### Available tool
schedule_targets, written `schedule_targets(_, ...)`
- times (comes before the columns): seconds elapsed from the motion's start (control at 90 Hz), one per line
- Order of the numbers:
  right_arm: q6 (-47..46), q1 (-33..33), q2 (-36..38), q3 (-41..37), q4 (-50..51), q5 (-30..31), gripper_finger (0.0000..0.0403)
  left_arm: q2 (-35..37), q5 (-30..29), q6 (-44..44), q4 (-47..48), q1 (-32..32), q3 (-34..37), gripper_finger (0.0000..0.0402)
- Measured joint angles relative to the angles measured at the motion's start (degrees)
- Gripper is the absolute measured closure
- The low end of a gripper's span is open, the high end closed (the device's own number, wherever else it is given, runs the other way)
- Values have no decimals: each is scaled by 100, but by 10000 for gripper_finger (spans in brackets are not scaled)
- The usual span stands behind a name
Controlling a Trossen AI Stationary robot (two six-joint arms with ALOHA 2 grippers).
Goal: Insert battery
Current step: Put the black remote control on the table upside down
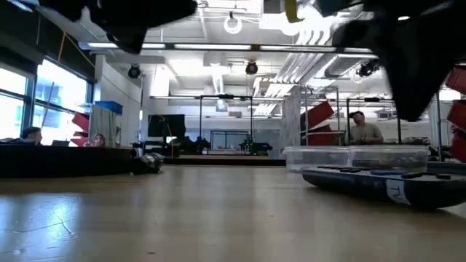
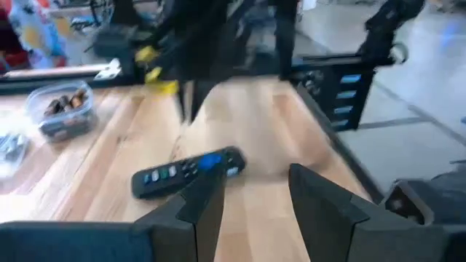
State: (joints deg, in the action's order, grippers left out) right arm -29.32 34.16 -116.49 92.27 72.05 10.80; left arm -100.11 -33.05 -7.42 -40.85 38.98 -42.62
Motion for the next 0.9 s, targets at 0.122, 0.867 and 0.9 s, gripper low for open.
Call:
schedule_targets(0.122, -835, 345, 0, -142, -176, 116, 397, -237, 198, 0, -179, -266, 1, 266)
schedule_targets(0.867, -5588, 337, -231, -246, -1295, 1274, 99, -703, 1155, -304, 4, -949, -200, 266)
schedule_targets(0.9, -5627, 298, -293, -244, -1301, 1216, 87, -703, 1155, -315, 16, -949, -200, 266)
